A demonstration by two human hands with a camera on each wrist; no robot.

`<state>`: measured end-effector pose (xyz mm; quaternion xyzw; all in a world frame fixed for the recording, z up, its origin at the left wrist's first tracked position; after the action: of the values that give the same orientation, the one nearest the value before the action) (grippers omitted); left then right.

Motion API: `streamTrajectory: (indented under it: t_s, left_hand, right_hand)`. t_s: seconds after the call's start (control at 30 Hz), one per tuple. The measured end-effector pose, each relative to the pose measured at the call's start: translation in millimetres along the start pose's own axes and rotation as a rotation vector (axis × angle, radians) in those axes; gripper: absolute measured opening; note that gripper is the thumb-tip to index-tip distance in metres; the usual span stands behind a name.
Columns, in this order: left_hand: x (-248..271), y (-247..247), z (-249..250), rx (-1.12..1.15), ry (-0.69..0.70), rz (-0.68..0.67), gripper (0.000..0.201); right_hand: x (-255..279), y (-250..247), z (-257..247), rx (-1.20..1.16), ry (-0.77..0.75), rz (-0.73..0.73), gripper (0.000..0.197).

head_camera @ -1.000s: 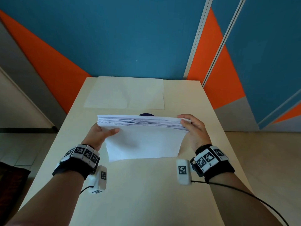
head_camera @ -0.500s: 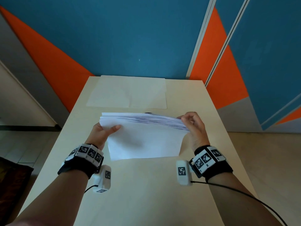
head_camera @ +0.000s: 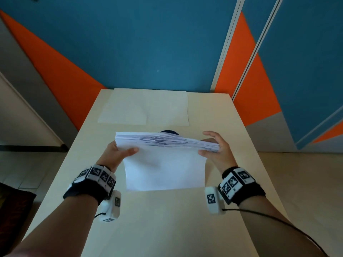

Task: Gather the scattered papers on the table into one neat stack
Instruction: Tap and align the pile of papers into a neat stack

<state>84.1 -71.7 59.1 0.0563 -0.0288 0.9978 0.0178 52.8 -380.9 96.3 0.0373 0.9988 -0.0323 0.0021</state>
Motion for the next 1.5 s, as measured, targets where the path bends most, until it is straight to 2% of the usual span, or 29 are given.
streamTrajectory:
  t_s: [0.07, 0.13, 0.2, 0.3, 0.37, 0.43, 0.53, 0.63, 0.7, 0.83, 0.93, 1.03, 1.1, 1.17, 1.27, 1.3, 1.37, 1.4, 1.5]
  left_hand:
    - [1, 6, 5, -0.004, 0.006, 0.045, 0.016]
    - [2, 8, 9, 0.043, 0.027, 0.073, 0.013]
    - [2, 6, 14, 0.077, 0.056, 0.109, 0.013]
    - [5, -1, 19, 0.143, 0.074, 0.122, 0.01]
    - [6, -3, 23, 0.182, 0.074, 0.138, 0.013]
    - [9, -1, 28, 0.181, 0.094, 0.17, 0.024]
    - [16, 8, 43, 0.181, 0.159, 0.206, 0.004]
    - [19, 14, 55, 0.194, 0.245, 0.185, 0.012]
    - [21, 16, 54, 0.188, 0.255, 0.168, 0.018]
    - [24, 15, 15, 0.025, 0.136, 0.127, 0.045]
    - [23, 16, -3, -0.061, 0.075, 0.116, 0.062]
    - [23, 24, 9, 0.024, 0.095, 0.162, 0.07]
    - [19, 26, 21, 0.108, 0.081, 0.263, 0.077]
    - [13, 27, 30, 0.133, 0.083, 0.34, 0.066]
    - [4, 31, 39, 0.111, 0.074, 0.427, 0.018]
    - [2, 32, 40, 0.106, 0.054, 0.454, 0.01]
    - [-2, 33, 40, 0.098, 0.048, 0.474, 0.007]
    - [-2, 34, 40, 0.084, 0.063, 0.481, 0.01]
    - [-6, 34, 42, 0.087, 0.056, 0.536, 0.026]
  right_hand:
    - [0, 1, 2, -0.017, 0.025, 0.018, 0.039]
    - [0, 3, -7, -0.068, 0.024, 0.051, 0.024]
    - [-4, 1, -19, -0.132, -0.012, 0.06, 0.026]
    - [-6, -5, -27, -0.131, 0.038, -0.106, 0.036]
    - [-3, -2, -23, -0.018, 0.147, -0.194, 0.03]
    - [2, 6, -15, -0.006, 0.191, -0.101, 0.02]
    - [9, 18, -4, -0.086, 0.113, 0.081, 0.016]
    - [11, 24, -1, -0.123, 0.066, 0.156, 0.01]
    - [11, 24, 3, -0.159, 0.075, 0.181, 0.014]
    - [16, 22, 28, -0.151, 0.219, 0.135, 0.026]
    - [17, 20, 46, -0.176, 0.297, 0.158, 0.028]
    - [15, 19, 51, -0.192, 0.312, 0.17, 0.026]
    - [13, 18, 50, -0.177, 0.313, 0.171, 0.026]
    - [13, 16, 51, -0.171, 0.312, 0.176, 0.026]
    - [13, 15, 54, -0.168, 0.347, 0.208, 0.024]
    - [13, 15, 56, -0.166, 0.367, 0.22, 0.031]
    - [10, 15, 63, -0.148, 0.406, 0.231, 0.061]
    - [9, 14, 65, -0.141, 0.415, 0.235, 0.067]
    - [8, 14, 66, -0.125, 0.437, 0.249, 0.068]
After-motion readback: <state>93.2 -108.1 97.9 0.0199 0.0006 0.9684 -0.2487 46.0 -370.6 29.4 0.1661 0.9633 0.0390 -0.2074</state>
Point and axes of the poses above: each hand's wrist, its own x-axis away from the middle knuckle, its own y-axis out of the palm, z = x × y, the point moved 1 cm from there along -x, towards the middle knuckle, and after that the axes turned 8 degrees about -x, right-handed, at the moved point
